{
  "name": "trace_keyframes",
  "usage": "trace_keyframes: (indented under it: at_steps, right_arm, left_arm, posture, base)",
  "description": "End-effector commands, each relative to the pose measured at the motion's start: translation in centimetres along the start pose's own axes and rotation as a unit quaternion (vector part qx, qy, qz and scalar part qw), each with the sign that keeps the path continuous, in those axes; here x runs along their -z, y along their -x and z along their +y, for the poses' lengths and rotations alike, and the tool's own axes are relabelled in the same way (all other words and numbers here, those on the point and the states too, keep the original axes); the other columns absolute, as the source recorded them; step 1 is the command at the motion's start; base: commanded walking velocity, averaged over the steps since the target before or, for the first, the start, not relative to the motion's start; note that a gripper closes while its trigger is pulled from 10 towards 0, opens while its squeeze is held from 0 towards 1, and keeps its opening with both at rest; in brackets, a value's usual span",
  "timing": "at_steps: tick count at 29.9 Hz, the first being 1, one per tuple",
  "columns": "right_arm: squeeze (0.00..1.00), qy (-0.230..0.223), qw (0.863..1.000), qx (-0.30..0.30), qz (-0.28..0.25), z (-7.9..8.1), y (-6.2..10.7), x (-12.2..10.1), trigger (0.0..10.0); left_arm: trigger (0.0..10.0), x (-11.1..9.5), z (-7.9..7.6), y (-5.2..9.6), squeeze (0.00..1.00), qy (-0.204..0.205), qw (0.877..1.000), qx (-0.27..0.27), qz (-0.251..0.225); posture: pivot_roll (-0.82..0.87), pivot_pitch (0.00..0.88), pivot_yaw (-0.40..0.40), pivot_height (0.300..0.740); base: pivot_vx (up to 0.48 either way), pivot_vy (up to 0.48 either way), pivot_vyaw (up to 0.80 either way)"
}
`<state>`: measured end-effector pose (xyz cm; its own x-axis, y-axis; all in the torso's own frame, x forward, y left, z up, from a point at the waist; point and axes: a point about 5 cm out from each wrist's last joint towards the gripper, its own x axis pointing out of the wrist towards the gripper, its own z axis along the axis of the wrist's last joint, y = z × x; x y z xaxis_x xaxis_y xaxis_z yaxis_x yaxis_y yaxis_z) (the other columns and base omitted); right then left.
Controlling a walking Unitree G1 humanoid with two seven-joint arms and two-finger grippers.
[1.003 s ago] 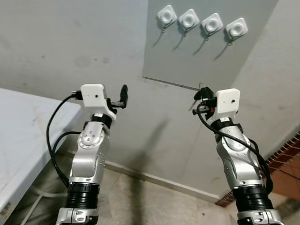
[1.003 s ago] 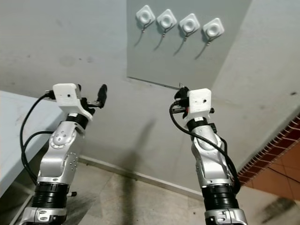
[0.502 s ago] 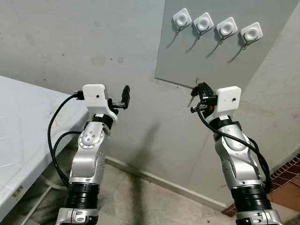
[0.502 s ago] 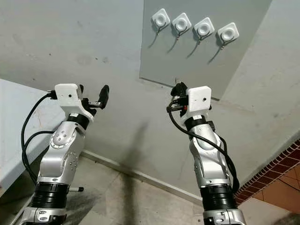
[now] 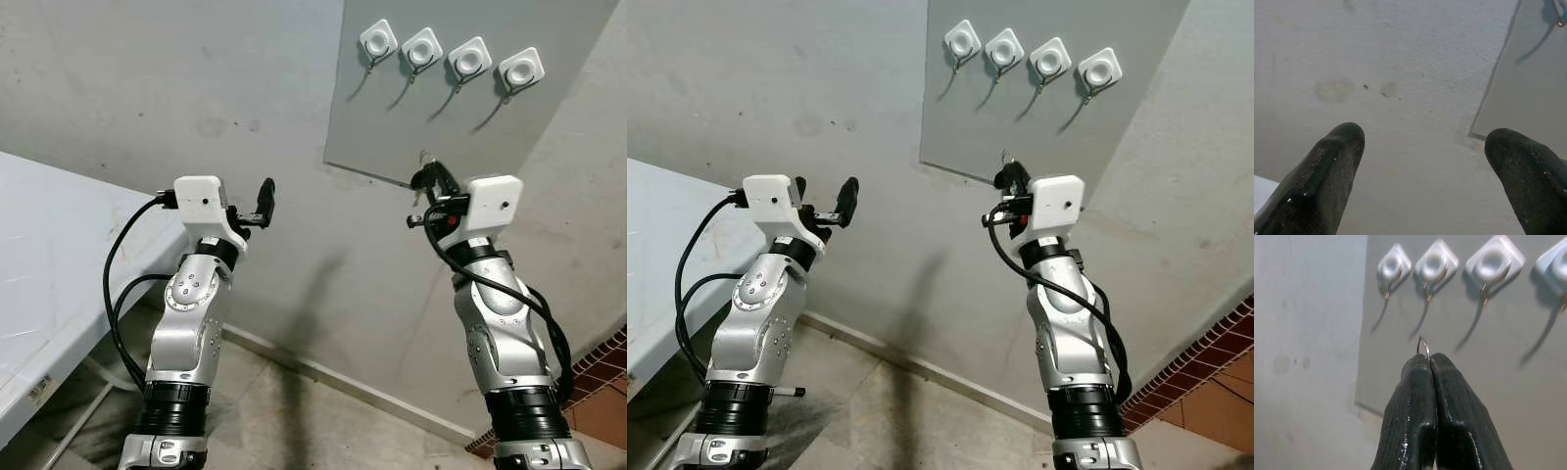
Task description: Hang keys on a hook
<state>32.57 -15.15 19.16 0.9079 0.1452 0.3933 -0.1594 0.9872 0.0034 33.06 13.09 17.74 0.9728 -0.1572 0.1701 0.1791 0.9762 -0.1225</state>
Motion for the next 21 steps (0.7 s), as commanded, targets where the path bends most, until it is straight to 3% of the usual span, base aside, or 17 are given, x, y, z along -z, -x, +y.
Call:
trace_keyframes:
  at_steps: [1,21]
  right_arm:
    - [0.00,-0.003,1.000,0.014,-0.027,-0.5,-0.4,-1.2,10.0]
    - [0.00,-0.003,0.999,0.013,-0.043,-0.7,-1.0,-2.0,10.0]
  left_arm:
    - [10.0,-0.6,-0.3,-0.1,0.00,-0.002,1.000,0.008,-0.010]
    - [10.0,-0.6,-1.3,-0.4,0.00,-0.017,0.999,0.043,-0.005]
  posture:
    - [0.01,0.000,-0.061,0.740]
    - [0.01,0.000,-0.064,0.740]
  base:
    - [0.000,0.000,0.00]
    - [0.000,0.000,0.00]
